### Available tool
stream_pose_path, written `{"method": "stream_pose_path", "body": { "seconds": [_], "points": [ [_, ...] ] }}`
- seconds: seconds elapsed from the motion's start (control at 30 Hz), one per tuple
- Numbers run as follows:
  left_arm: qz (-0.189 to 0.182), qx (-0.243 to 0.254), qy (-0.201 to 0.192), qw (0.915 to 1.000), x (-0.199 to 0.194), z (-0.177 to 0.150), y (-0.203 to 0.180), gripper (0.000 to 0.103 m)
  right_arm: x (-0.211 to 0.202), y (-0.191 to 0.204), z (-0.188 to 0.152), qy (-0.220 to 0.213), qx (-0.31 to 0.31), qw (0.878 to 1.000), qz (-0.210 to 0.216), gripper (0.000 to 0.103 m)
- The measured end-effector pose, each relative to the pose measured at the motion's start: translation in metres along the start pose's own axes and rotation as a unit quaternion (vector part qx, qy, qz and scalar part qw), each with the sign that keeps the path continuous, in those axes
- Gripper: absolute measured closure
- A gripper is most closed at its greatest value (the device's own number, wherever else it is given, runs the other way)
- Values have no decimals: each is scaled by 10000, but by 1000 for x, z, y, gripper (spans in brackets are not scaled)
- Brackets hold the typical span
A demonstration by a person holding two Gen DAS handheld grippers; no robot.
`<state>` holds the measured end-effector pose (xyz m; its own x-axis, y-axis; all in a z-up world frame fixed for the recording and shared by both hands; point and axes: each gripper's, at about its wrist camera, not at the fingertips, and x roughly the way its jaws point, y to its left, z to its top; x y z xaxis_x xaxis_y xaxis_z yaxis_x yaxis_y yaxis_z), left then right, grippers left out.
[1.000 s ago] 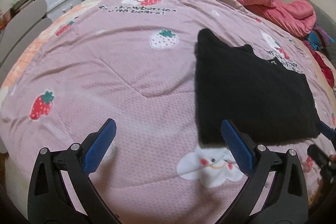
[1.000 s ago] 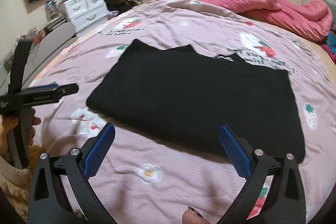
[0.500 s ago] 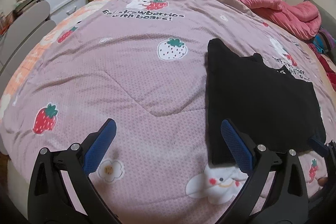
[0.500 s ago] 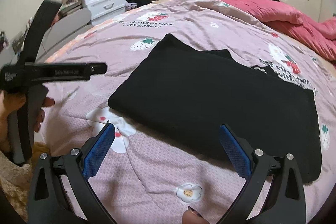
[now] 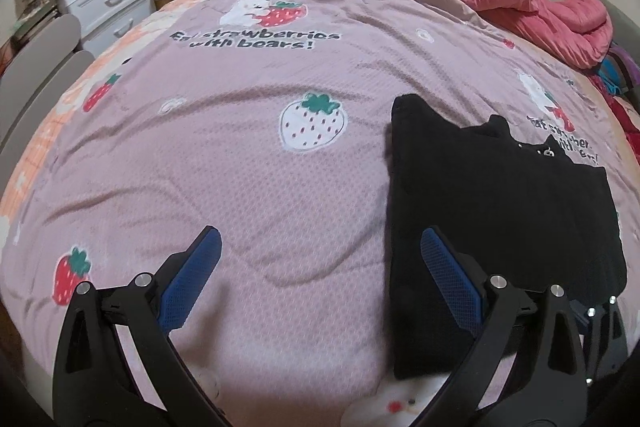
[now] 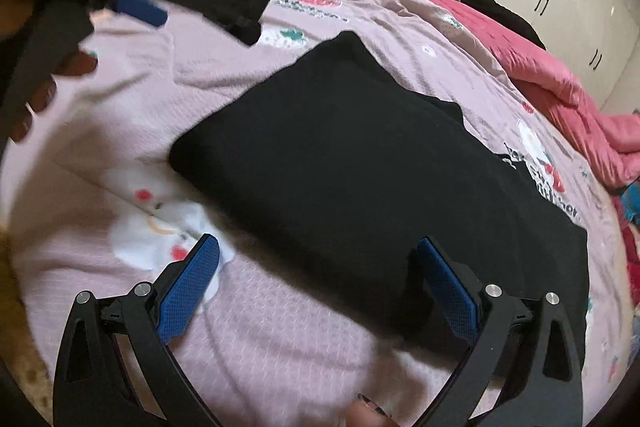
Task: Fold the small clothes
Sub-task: 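Grasp the black sweater's side edge with the right tool while the left tool approaches, then grasp the same sweater edge with the left tool beside the right tool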
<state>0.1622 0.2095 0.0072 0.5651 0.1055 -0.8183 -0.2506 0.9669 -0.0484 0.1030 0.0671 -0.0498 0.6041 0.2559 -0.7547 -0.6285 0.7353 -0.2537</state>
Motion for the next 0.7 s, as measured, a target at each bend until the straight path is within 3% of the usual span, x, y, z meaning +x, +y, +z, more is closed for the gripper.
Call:
{"method": "stream_pose_path", "body": {
  "seconds": [0.33, 0.53, 0.57, 0.6, 0.7],
  "points": [
    [-123, -187, 210, 9995, 28, 26, 2, 9, 28, 2, 26, -288, -255, 9978, -548, 7],
    [-482, -334, 67, 9983, 30, 44, -6, 9, -9, -5, 21, -1267, -156, 9893, -703, 63],
    [-567, -327, 73, 9978, 31, 46, -10, 9, -17, -7, 18, -1421, -131, 9871, -731, 81],
    [-628, -324, 120, 9974, 32, 48, -14, 9, -22, -9, 17, -1510, -95, 9856, -750, 86],
    [-913, -331, 213, 9950, 35, 53, -28, 9, -36, -21, 12, -1721, 47, 9819, -783, 90]
  ]
}}
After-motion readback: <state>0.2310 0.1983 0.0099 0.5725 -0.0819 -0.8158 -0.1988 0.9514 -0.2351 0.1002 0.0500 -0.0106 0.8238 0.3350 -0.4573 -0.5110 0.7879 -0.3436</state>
